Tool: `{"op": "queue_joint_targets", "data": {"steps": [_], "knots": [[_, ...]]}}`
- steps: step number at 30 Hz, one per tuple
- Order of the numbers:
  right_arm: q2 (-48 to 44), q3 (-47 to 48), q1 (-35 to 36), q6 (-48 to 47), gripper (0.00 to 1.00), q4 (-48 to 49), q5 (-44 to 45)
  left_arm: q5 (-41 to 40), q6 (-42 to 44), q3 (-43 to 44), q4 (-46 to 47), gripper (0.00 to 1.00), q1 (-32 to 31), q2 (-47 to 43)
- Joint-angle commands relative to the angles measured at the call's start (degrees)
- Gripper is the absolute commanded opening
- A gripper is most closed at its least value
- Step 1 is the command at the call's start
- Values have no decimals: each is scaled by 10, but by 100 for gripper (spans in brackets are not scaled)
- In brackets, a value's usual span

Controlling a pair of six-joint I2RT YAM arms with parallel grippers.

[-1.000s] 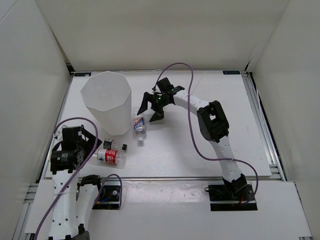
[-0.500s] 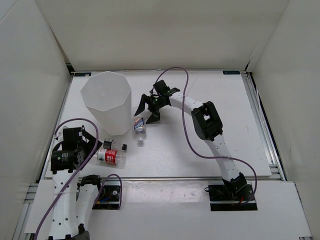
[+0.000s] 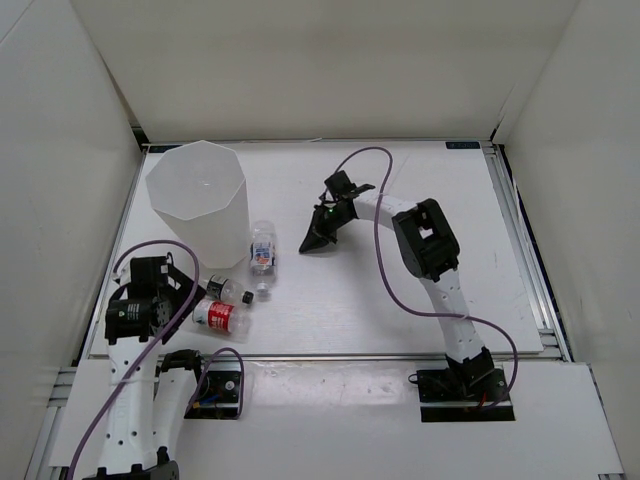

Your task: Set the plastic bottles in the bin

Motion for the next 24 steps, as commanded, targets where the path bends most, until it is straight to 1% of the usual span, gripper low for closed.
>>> {"op": "queue_joint_targets", "data": {"steps": [1,2,3,4,5,6,8,11,20,24], "knots": [[-56,-44,-16,-18,7,-40,54,6,-7,-21,13,100,-2,-13],[-65,-59,-22,-29,7,-40,54,6,-7,-27,13,100,-2,-13],[-72,-59,-22,-35,10,-40,54,6,-14,-32,19,100,-2,-18],[-87,-59,-22,-52,21,-45,54,12,-14,-43,25,100,-2,-18],[-96,-59,-22,-61,40,-45,49,12,-20,-43,25,100,-2,-24],[-104,-59,-15,-68,77,-45,57,17,-21,-51,31,100,-2,-24],[-129,-50,-1,-90,100,-45,72,22,-21,-57,37,100,-2,-24],[-135,-25,15,-96,100,-45,78,22,-21,-57,37,100,-2,-18],[-31,101,62,-78,100,-45,59,17,-15,-16,11,100,-2,-12],[-4,123,74,-55,100,-32,65,11,-10,0,-4,100,-2,-12]]}}
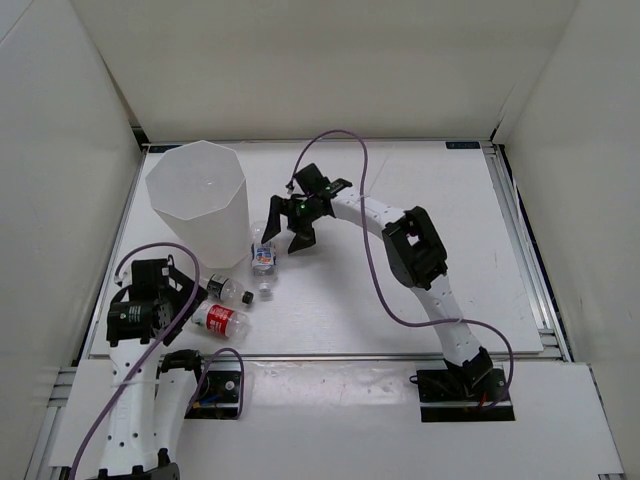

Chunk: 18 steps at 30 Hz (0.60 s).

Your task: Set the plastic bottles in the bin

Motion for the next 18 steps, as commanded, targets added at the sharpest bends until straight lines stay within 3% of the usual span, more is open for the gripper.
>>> {"op": "queue_joint_targets", "data": {"steps": [1,8,13,18], "knots": [[22,31,1,12,100,4,0,-4,11,32,-21,100,-2,-1],[29,59,36,9,100,16,37,-16,17,50,-46,100,-2,-6],[-6,23,58,-30,100,16,140,-16,17,50,-51,100,-2,-13],[-6,23,68,-23,100,8,153,-16,11,50,-70,100,-2,-34]]}}
